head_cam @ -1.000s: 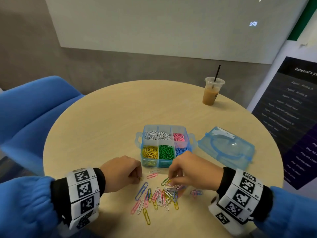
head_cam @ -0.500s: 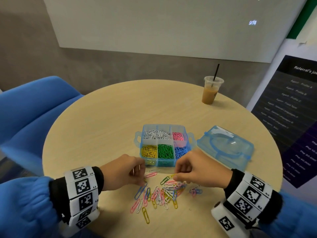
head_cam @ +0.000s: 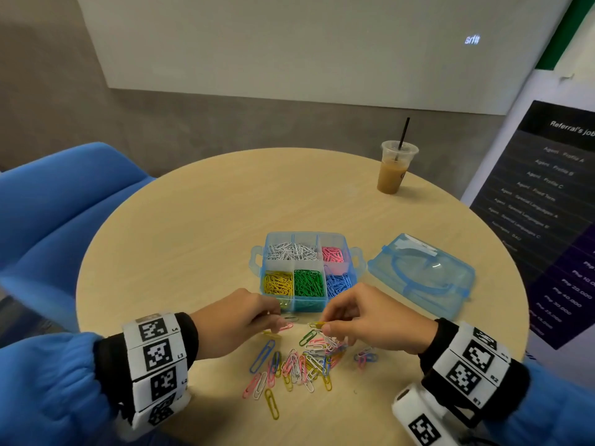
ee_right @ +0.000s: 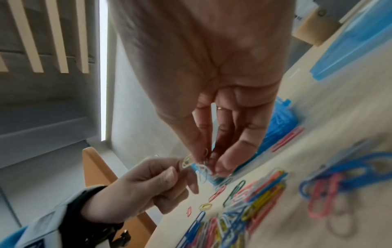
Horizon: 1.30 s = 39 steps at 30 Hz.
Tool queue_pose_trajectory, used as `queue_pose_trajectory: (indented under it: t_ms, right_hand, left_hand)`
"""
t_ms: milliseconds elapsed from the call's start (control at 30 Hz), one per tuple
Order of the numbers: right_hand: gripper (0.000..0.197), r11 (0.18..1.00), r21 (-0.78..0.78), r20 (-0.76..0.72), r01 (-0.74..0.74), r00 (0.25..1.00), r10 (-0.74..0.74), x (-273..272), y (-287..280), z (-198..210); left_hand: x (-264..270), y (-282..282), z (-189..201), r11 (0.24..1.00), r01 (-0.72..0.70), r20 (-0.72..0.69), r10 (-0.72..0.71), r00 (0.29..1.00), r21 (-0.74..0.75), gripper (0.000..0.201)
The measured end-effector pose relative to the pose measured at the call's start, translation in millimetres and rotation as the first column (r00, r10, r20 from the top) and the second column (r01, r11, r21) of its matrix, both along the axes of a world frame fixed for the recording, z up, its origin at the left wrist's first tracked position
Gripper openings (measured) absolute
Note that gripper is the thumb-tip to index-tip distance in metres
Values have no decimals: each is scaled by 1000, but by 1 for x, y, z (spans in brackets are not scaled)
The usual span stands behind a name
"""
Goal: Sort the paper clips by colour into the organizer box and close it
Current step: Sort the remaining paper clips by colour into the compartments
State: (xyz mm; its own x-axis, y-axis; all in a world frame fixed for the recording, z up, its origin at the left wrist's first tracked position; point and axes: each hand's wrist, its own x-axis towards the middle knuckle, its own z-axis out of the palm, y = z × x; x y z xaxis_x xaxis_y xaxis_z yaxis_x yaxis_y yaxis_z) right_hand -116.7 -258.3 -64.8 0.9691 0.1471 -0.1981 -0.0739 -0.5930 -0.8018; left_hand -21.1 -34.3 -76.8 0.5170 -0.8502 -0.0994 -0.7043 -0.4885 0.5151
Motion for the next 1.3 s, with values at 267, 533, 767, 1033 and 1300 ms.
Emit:
queue_pose_trajectory:
  t_ms: [267, 533, 767, 1033, 1300]
  right_hand:
    - [4, 998, 60, -34, -20, 999, 22, 2, 16, 0]
    - [4, 1000, -13, -22, 11, 1000, -12, 0, 13, -1]
    - [7, 991, -130, 49, 37, 998, -31, -1, 9, -1]
    - [3, 977, -211, 69, -7, 997, 22, -4, 7, 3]
    - [7, 991, -137, 53, 4, 999, 3, -4, -4, 6]
  left_hand:
    - [-18, -19, 2, 987, 49, 26, -46, 999, -153, 24]
    - [-15, -16, 3, 989, 35, 118, -19, 993, -141, 22]
    - [-9, -12, 0, 990, -100, 299, 67, 952, 96, 26]
    - [-7, -23, 2, 949, -111, 420, -25, 907, 295, 31]
    - [-9, -27, 3, 936, -129, 427, -24, 904, 326, 24]
